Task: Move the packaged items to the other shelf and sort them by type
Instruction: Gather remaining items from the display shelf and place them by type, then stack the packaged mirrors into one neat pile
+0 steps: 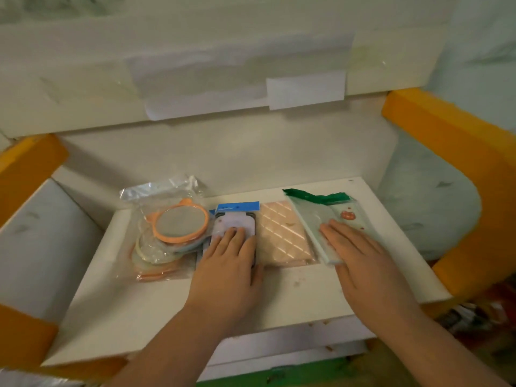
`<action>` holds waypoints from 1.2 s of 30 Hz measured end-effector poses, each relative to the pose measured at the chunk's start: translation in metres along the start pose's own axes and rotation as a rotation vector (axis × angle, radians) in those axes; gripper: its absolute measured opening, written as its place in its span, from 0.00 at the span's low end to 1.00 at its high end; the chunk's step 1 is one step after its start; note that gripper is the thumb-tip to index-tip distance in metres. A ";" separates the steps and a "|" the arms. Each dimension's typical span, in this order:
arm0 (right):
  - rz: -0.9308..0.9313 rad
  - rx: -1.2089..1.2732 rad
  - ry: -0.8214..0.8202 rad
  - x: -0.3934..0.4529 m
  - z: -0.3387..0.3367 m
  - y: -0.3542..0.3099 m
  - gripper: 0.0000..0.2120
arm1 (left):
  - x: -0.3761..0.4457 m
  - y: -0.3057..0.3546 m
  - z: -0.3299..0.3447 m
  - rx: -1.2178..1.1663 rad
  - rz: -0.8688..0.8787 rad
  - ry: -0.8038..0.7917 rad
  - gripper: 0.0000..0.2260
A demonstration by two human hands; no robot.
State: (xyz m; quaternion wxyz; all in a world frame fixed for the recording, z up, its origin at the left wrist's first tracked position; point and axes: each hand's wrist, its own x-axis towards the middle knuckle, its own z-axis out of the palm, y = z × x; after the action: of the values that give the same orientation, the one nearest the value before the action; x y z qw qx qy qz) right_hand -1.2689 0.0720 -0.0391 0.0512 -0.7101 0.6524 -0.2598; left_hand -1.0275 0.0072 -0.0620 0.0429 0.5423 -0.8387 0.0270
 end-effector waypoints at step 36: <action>-0.218 0.112 -0.155 0.064 0.045 -0.090 0.16 | -0.078 -0.063 -0.057 -0.426 -0.571 0.290 0.21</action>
State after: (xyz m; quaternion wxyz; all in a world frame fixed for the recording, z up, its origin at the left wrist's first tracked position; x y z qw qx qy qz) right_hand -1.1675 0.0120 -0.0218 0.1126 -0.7906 0.5501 -0.2443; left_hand -0.9352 0.0573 -0.0134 0.2785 0.7234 -0.6261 -0.0844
